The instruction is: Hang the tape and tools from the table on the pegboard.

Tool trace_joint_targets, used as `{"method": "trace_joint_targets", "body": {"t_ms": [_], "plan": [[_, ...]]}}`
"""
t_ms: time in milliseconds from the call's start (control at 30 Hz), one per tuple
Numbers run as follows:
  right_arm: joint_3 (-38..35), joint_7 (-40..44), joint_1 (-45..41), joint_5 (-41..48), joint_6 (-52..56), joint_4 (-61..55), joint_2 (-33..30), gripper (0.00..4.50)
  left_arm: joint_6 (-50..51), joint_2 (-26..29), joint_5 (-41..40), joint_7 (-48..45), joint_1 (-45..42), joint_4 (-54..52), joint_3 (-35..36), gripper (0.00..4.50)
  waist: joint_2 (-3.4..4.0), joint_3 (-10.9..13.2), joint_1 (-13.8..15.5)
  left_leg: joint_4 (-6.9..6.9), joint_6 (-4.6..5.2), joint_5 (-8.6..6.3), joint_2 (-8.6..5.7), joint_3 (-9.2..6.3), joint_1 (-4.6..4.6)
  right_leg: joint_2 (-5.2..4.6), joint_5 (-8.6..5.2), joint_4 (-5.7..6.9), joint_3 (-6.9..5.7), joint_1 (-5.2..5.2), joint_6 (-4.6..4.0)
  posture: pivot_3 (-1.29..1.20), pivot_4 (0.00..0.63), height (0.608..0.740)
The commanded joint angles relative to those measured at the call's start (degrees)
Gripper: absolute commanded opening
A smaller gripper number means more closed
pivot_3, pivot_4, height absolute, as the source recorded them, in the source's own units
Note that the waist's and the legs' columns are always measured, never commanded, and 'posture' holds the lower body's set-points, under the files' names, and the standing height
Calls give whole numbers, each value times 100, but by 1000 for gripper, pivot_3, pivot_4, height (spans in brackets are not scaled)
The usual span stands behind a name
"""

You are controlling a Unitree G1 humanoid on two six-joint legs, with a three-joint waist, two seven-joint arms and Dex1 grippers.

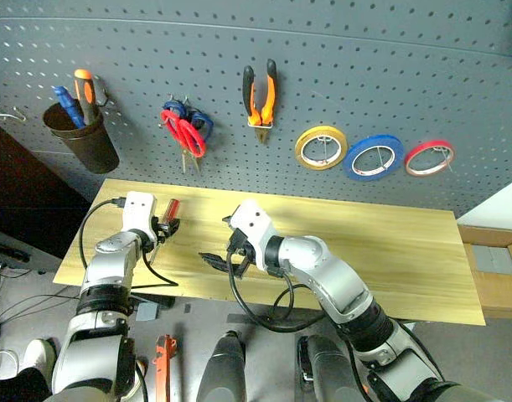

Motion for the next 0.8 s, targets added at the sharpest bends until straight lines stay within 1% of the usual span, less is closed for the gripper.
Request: {"method": "trace_joint_targets", "body": {"t_ms": [33, 133, 267, 333, 433, 467, 633, 667, 733, 800], "plan": [[-92, -89, -94, 36, 84, -217, 134, 4500, -353, 191, 157, -1, -400, 574, -79, 3553, -5, 60, -24, 7, 0, 0, 0, -2, -25, 0, 0, 6, -2, -21, 0, 111, 408, 740], [-170, -138, -96, 51, 148, -231, 101, 4500, -488, 242, 200, 25, -598, 954, -105, 3553, -11, 150, -66, 20, 0, 0, -3, 3, -61, -2, 0, 35, 4, -63, 0, 101, 421, 740], [-247, -174, -73, 37, 203, -245, 36, 4500, -452, 328, 143, 119, -787, 1435, 2, 3553, -11, 260, -84, 22, 0, 0, -3, 5, -61, -2, -1, 40, 5, -68, 0, 92, 432, 740], [-268, -178, -60, 40, 229, -273, 9, 4500, -252, 323, 54, -26, -838, 1611, 36, 3553, -10, 284, -99, 24, 0, 0, -3, 6, -65, -1, -1, 51, 7, -75, 0, 89, 434, 740], [-290, -178, -51, 50, 255, -299, -16, 4500, 44, 274, -226, -20, -940, 1836, 303, 3037, -7, 296, -117, 24, 0, 0, -3, 8, -65, 0, -6, 61, 9, -79, 1, 88, 435, 740], [-308, -179, -42, 64, 270, -305, -14, 4500, 68, 272, -260, -28, -963, 1868, 335, 2759, -7, 307, -131, 25, 0, 0, -2, 8, -64, 0, -7, 62, 9, -79, 1, 91, 437, 740], [-328, -159, -45, 68, 208, -219, -30, 4500, 67, 321, -289, -29, -1068, 1874, 393, 1037, -1, 339, -150, 28, -1, 1, -3, 8, -64, -1, -7, 66, 10, -79, 2, 108, 424, 740], [-331, -153, -53, 66, 177, -183, -27, 4500, 68, 325, -282, -37, -1061, 1847, 388, 819, 0, 339, -150, 29, -2, 1, -3, 8, -64, -1, -7, 66, 10, -79, 2, 111, 421, 740], [-364, -121, -75, 83, 139, -169, -35, 4500, 92, 327, -266, -55, -1002, 1699, 356, 798, 0, 339, -150, 28, -2, 1, -3, 8, -64, -1, -7, 66, 10, -79, 2, 115, 413, 740], [-427, -35, -65, 144, 82, -194, -75, 4500, 119, 302, -250, -89, -895, 1468, 305, 798, -1, 338, -149, 27, -2, 1, -3, 7, -64, -1, -7, 66, 10, -79, 2, 123, 390, 740]]}}
